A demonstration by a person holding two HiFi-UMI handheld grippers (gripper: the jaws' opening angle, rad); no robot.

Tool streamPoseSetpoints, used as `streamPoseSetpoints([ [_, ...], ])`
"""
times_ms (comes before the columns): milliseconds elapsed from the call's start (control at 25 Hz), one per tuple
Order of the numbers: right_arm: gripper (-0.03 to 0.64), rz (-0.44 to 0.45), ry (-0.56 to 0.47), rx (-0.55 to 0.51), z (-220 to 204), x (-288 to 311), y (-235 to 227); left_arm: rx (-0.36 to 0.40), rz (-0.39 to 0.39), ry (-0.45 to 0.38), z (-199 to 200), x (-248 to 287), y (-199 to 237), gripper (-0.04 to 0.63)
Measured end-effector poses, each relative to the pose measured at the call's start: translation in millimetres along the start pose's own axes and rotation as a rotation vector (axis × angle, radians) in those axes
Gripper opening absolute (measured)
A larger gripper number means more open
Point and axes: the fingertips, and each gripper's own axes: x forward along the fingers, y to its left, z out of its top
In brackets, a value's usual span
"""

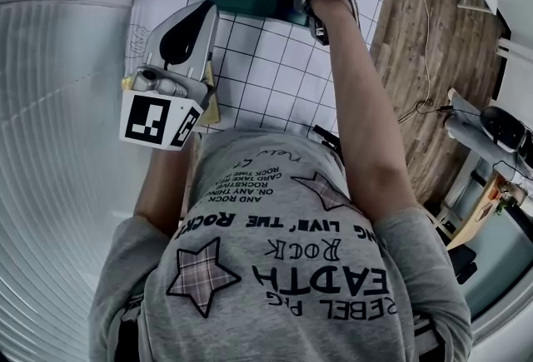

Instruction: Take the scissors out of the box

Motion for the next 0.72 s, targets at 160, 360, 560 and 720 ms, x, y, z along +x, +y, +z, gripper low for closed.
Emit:
streamPoseSetpoints([
  [160,0.105,0.001,0.017,0.022,-2.0,1.7,0.5,-0.001,0.000,0.003,-0.3,0.1,0.0,0.002],
  [360,0.106,-0.004,0.080,0.018,-9.9,0.2,0.4,-0.003,0.001,0.001,-0.1,-0.6,0.7,0.002],
  [560,0.106,-0.004,0.097,0.005,-13.4,9.1,1.7,-0.008,0.004,-0.003,-0.1,-1.2,2.4,0.002],
  [720,0.104,-0.057,0.070,-0.026,-6.1,13.5,0.4,-0.007,0.006,0.000,-0.7,-3.0,2.6,0.002],
])
